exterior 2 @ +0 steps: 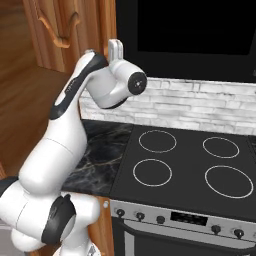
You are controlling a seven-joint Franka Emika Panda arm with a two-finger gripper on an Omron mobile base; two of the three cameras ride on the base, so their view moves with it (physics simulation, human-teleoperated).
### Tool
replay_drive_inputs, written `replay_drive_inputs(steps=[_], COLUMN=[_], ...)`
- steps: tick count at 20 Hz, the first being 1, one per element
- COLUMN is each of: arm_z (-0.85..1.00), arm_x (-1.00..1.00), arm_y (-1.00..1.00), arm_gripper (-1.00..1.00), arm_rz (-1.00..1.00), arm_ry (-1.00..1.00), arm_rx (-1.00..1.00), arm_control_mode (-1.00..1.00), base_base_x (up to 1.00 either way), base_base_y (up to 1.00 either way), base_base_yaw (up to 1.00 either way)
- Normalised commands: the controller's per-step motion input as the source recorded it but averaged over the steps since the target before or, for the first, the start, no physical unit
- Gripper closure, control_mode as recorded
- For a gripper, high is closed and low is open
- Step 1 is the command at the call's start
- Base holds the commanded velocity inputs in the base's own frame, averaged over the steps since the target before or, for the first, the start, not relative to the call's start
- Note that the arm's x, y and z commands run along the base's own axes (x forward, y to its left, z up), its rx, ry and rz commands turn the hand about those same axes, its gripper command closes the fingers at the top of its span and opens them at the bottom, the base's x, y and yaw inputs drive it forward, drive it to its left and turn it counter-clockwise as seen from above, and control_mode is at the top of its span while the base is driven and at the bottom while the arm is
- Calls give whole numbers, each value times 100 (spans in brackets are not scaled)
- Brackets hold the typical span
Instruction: Move the mustard and shaker from the cabinet to the dining counter.
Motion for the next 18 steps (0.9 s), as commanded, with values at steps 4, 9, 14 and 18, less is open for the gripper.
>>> replay_drive_inputs(steps=[4, 9, 14, 18], arm_z=[-2, 0, 3, 0], arm_x=[39, -2, -77, -92], arm_y=[16, 10, 20, 87], arm_gripper=[100, 100, 100, 100], arm_rz=[12, 11, 8, 17], arm_ry=[-4, -9, -11, -10], arm_rx=[1, 0, -2, -12], arm_control_mode=[-100, -100, -100, -100], base_base_x=[0, 0, 0, 0], base_base_y=[0, 0, 0, 0], base_base_yaw=[0, 0, 0, 0])
